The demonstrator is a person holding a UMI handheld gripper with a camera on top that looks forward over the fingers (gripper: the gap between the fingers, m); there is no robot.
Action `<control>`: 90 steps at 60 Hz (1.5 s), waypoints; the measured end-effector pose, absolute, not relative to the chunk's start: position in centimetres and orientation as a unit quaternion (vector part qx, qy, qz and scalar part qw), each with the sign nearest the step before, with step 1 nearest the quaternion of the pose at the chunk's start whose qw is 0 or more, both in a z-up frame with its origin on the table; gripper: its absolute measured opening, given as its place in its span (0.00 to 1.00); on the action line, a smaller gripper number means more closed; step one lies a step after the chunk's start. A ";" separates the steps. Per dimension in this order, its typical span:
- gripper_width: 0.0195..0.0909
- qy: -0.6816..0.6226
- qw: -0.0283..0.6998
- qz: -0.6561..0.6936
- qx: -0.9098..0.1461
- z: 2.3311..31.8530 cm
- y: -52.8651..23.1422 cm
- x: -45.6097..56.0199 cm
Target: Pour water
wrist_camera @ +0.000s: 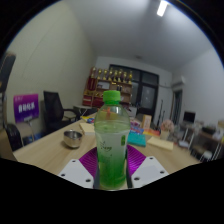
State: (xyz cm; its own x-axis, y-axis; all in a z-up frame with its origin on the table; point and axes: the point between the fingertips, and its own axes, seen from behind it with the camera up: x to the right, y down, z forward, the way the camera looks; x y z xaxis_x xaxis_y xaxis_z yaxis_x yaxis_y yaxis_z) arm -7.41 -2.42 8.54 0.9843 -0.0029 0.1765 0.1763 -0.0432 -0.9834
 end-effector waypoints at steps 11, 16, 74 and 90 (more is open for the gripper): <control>0.24 -0.253 0.663 -0.290 -0.643 17.1 2.2 -4.2; 0.25 -0.373 0.609 -0.407 -0.569 18.7 5.7 -6.3; 0.25 -0.515 0.510 -0.542 -0.425 21.3 14.0 -9.5; 0.25 -0.059 0.690 0.030 -0.721 13.2 14.2 -6.8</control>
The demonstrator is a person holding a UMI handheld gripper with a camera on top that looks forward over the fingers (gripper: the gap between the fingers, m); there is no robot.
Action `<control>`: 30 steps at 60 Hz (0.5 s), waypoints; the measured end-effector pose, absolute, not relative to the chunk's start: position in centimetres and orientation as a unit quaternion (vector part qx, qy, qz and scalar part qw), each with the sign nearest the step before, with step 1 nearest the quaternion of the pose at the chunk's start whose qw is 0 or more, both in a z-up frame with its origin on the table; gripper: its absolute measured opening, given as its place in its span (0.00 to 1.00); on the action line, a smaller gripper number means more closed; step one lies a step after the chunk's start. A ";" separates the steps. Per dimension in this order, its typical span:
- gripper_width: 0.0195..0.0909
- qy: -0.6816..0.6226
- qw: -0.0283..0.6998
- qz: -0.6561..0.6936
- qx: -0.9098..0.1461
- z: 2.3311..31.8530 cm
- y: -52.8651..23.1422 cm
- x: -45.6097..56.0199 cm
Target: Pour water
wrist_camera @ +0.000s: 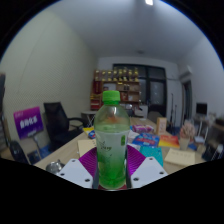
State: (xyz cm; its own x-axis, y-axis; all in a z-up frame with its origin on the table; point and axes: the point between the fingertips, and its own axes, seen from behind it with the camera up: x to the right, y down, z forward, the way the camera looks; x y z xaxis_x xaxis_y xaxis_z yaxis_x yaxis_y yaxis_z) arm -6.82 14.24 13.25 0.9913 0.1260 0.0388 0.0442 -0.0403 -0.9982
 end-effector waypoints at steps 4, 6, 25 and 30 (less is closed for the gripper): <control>0.25 -0.013 0.680 0.061 -0.731 10.7 14.4 -6.3; 0.25 -0.006 0.676 0.066 -0.734 10.3 15.0 -6.2; 0.26 -0.048 0.675 0.037 -0.735 8.1 15.2 -6.3; 0.41 -0.044 0.674 0.041 -0.736 8.1 15.3 -6.1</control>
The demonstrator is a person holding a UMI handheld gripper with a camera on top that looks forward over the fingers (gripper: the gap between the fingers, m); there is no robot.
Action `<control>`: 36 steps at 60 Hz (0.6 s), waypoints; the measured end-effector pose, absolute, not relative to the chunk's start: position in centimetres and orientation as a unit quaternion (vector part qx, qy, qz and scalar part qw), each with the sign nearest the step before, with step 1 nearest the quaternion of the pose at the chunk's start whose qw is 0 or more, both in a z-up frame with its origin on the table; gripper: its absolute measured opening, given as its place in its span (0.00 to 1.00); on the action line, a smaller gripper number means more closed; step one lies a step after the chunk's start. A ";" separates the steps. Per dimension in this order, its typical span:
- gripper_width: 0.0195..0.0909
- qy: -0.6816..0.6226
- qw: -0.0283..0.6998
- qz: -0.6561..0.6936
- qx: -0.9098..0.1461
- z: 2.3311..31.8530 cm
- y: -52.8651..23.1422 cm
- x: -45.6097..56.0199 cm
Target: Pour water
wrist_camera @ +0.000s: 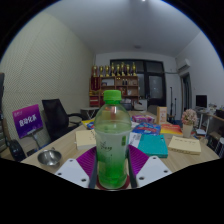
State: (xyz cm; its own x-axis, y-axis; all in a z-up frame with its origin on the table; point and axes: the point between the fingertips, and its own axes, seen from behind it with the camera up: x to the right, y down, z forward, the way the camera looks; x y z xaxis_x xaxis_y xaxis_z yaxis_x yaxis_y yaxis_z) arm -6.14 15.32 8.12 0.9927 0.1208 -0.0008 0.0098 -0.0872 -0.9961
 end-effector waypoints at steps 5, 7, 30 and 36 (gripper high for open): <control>0.56 -0.038 0.659 0.040 -0.750 7.7 15.6 -6.2; 0.63 -0.034 0.651 0.043 -0.757 7.6 14.3 -5.6; 0.91 -0.032 0.642 0.022 -0.766 11.9 -1.8 -2.9; 0.91 -0.041 0.635 0.037 -0.771 12.8 -7.5 -3.3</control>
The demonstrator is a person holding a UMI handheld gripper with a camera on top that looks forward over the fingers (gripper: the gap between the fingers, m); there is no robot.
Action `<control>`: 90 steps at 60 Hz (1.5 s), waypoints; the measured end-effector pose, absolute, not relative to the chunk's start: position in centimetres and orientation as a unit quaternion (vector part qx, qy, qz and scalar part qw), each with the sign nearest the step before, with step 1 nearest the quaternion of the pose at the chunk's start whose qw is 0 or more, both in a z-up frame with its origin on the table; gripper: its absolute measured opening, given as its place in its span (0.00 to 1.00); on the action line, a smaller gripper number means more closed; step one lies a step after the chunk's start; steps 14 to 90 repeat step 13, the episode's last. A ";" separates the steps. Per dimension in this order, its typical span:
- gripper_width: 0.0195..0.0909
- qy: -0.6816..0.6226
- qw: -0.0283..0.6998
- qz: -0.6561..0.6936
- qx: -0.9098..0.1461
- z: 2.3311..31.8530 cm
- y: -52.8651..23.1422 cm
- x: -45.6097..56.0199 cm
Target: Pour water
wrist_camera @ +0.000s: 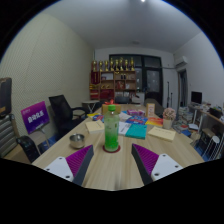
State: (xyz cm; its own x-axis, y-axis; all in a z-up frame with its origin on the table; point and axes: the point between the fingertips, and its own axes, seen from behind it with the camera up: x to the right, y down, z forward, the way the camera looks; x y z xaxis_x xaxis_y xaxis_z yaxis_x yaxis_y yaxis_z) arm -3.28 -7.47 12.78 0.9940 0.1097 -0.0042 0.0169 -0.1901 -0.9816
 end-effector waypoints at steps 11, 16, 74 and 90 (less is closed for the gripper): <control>0.91 -0.046 0.623 0.069 -0.778 13.3 -16.0 -4.3; 0.90 -0.051 0.623 0.070 -0.777 13.4 -17.2 -4.4; 0.90 -0.051 0.623 0.070 -0.777 13.4 -17.2 -4.4; 0.90 -0.051 0.623 0.070 -0.777 13.4 -17.2 -4.4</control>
